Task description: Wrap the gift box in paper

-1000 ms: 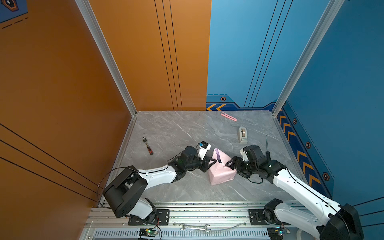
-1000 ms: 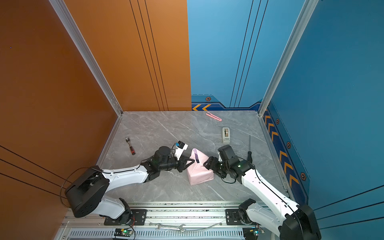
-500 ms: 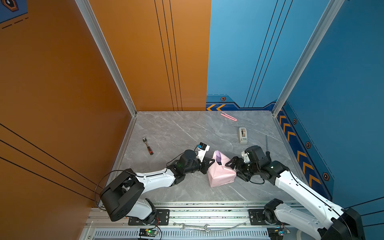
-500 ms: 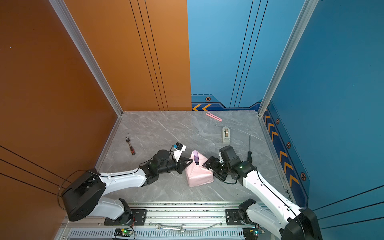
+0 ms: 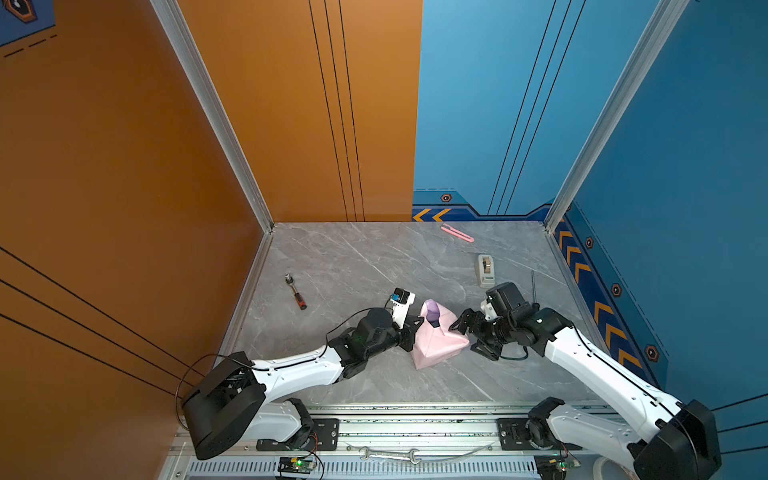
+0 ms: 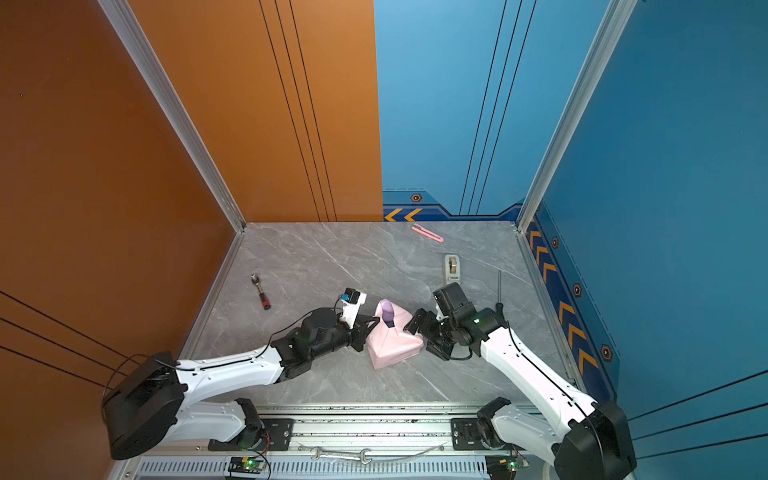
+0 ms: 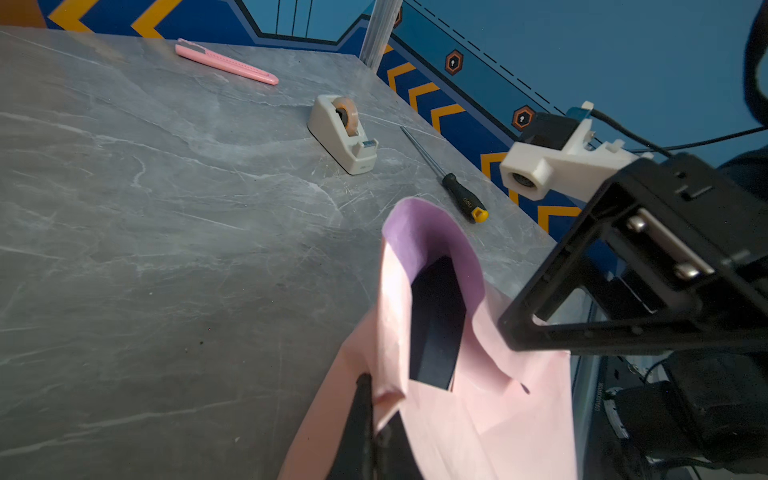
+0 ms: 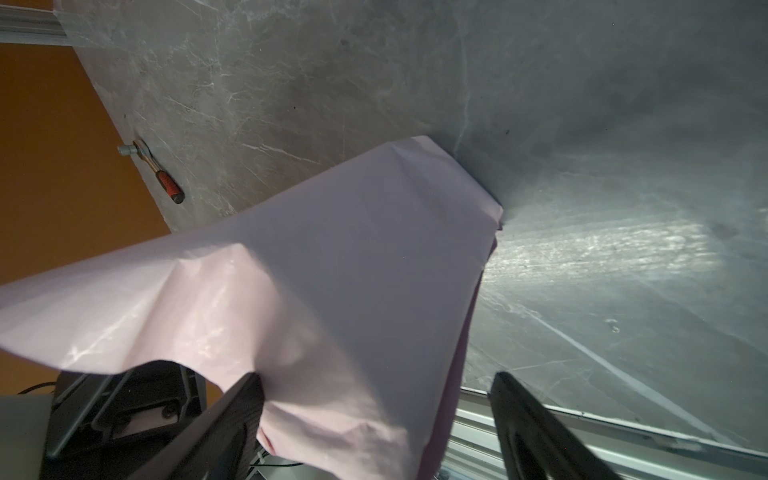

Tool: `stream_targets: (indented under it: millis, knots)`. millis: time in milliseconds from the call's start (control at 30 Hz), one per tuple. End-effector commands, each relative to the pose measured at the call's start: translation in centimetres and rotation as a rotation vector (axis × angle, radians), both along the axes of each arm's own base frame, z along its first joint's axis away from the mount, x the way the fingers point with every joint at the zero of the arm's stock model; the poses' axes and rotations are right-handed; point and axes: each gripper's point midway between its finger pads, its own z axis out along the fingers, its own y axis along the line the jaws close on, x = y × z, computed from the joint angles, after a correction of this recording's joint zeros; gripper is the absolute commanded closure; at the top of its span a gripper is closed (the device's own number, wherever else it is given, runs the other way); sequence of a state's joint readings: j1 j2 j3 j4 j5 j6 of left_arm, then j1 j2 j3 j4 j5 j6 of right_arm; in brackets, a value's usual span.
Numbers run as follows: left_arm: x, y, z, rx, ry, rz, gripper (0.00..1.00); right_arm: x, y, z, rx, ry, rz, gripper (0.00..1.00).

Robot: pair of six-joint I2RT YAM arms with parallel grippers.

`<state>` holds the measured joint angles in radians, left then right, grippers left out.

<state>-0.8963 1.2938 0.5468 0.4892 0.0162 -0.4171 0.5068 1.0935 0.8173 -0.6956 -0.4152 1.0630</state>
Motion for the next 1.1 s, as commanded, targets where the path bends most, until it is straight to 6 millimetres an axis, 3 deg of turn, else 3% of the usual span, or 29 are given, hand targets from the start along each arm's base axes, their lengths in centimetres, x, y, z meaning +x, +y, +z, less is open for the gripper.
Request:
stream_targets:
  millis: [0,200,367,433,500,567,633,733,833,1067]
  knots:
    - [0.6,1.6,-0.8,0.058,-0.024,0.088,1.0,0.1,-0.5,0.2,-0.035,0.004,-0.012,0.11]
    - [0.5,2.0,-1.3,0.073,-0.029,0.122,1.0,1.2,0.7,0.5,0.018,-0.01,-0.033,0.11]
    - [-0.1,1.1,-0.9,0.033,-0.038,0.097,1.0,1.3,1.8,0.2,0.044,-0.021,-0.06,0.11]
    - [-0.2,0.9,-1.0,0.03,-0.034,0.092,0.96,1.3,2.1,-0.3,0.055,-0.024,-0.076,0.12]
    - [-0.2,0.9,-1.1,0.026,-0.031,0.098,0.84,1.1,2.3,-0.9,0.06,-0.019,-0.086,0.12]
    - [-0.1,1.0,-1.3,0.021,-0.027,0.105,0.8,1.0,2.2,-1.3,0.052,-0.02,-0.098,0.12]
    - [0.0,1.1,-1.4,0.009,-0.02,0.103,0.8,0.9,2.1,-1.7,0.046,-0.022,-0.108,0.13]
    - [0.2,1.1,-1.5,0.001,-0.012,0.096,0.93,1.0,2.1,-2.4,0.05,-0.025,-0.124,0.15]
    - [0.2,0.9,-1.2,-0.009,-0.018,0.086,1.0,1.1,2.2,-2.8,0.052,-0.035,-0.135,0.16]
    - [0.9,2.6,-0.2,0.0,-0.073,0.218,0.99,4.1,3.2,-1.7,0.065,-0.124,-0.11,0.19]
